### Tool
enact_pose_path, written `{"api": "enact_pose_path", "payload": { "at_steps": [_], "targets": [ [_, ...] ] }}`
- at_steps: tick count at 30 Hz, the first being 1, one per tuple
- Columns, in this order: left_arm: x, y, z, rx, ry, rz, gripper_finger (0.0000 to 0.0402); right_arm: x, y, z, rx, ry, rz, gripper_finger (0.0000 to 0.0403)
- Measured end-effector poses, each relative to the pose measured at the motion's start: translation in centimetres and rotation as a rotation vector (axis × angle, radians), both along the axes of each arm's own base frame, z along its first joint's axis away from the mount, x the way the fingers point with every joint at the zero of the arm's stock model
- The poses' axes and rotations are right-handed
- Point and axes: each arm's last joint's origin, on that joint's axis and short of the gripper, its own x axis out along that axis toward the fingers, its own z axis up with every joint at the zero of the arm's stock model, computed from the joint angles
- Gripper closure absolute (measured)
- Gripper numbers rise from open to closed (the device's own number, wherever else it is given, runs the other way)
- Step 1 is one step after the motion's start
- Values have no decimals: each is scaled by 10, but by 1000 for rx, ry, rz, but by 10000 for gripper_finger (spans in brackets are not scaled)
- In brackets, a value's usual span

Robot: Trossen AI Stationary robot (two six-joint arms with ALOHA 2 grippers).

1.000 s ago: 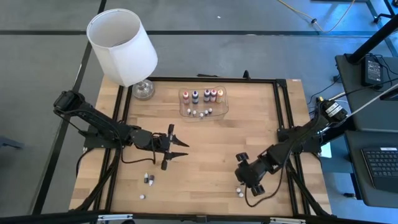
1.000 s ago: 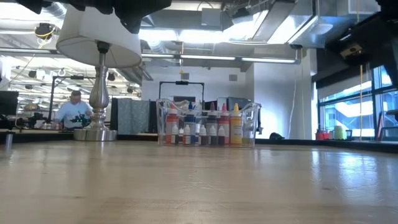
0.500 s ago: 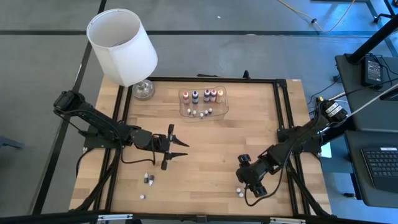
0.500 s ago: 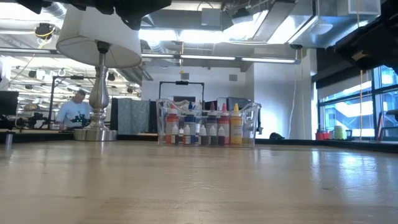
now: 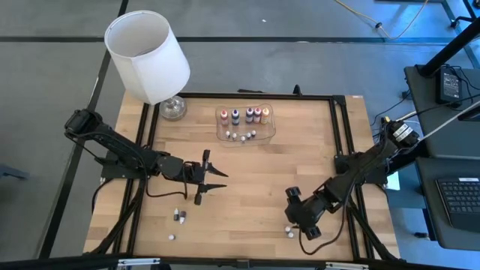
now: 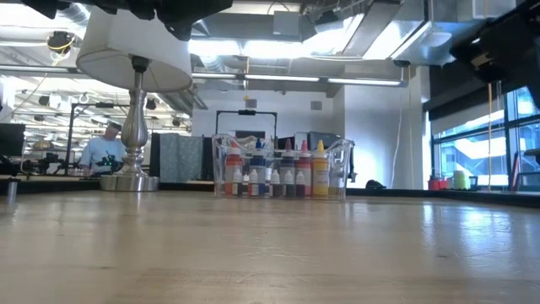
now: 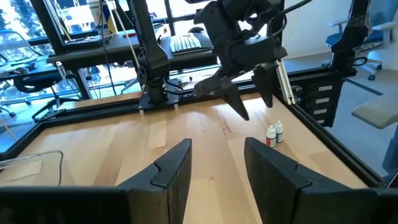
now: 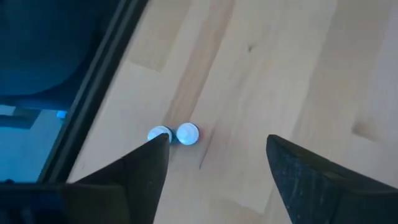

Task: Pick & Place food coloring
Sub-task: Put the small orange food coloring bottle into the transparent bin

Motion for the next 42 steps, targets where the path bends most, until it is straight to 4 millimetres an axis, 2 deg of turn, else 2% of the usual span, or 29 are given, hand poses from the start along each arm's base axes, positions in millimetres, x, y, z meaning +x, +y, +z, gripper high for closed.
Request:
{"api": "enact_pose_path", "payload": {
  "at_steps": [10,29,42],
  "targets": [
    [0,0,0,-7,1,1,258,9,9,-23,-7,49,78,140],
    [0,0,-3,3,30,1,258,19,17,-42,-32,14,166,143],
    [0,0,-3,-1,30,0,256,18,18,-46,-12,61,158,216]
  ]
}}
